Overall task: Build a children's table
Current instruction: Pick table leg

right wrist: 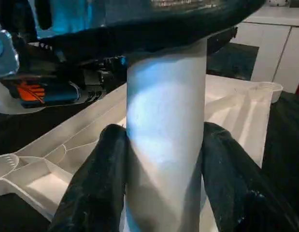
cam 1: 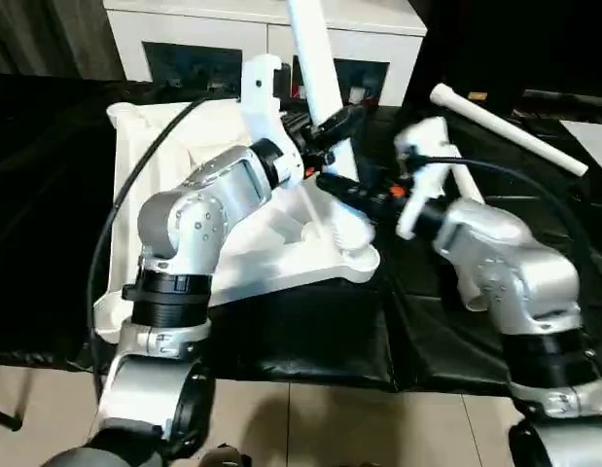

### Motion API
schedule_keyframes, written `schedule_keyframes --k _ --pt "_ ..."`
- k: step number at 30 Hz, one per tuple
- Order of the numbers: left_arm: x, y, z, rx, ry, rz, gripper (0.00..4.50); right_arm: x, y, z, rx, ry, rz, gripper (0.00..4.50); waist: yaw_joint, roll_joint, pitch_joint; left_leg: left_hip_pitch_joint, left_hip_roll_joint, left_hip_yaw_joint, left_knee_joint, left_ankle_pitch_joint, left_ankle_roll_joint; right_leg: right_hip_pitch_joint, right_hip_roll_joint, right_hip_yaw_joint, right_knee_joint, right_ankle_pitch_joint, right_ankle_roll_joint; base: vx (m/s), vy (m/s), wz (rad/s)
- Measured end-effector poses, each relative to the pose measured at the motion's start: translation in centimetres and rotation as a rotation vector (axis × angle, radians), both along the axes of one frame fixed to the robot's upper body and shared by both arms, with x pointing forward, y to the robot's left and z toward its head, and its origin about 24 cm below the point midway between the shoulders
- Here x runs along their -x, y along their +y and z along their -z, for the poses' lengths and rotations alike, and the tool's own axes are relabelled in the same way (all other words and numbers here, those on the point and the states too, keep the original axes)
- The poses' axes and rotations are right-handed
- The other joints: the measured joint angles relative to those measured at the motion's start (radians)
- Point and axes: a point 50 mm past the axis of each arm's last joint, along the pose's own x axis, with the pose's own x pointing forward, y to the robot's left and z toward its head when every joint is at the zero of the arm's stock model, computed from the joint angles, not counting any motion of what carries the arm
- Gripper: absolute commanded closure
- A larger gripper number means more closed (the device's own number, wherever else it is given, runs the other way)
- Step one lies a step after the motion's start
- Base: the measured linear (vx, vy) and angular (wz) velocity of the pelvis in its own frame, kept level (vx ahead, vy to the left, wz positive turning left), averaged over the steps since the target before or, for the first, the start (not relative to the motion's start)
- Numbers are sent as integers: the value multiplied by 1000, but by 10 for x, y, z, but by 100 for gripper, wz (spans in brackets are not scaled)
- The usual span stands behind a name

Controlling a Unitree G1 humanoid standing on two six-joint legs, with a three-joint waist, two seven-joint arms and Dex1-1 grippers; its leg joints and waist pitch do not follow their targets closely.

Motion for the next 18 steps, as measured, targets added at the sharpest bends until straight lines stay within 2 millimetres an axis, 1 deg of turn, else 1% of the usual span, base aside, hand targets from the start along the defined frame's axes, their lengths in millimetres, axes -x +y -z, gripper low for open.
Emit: schedule_keyframes --k 8,11,14,16,18 --pt "2 10 17 -154 -88 -33 262 -5 23 19 42 16 33 197 -2 0 0 0 0 0 0 1 -4 0 0 0 1 0 0 0 0 0" --pt "6 11 31 -190 -105 -36 262 -4 26 31 87 8 41 197 0 0 0 -1 0 0 0 1 -4 0 0 -1 0 0 0 0 0 0" --pt "10 10 43 -200 -116 -42 262 2 29 46 83 -22 79 197 0 0 0 -2 0 0 0 1 -4 0 0 0 0 0 0 0 0 0" --pt "10 8 45 -199 -125 -52 262 5 31 51 65 -46 122 197 -2 0 0 -2 1 0 0 1 -5 0 0 0 0 0 1 0 0 0" --pt "11 4 42 -178 -151 -73 262 7 34 52 27 -85 184 197 -4 0 0 -1 1 0 0 2 -5 0 0 0 0 1 1 0 0 0"
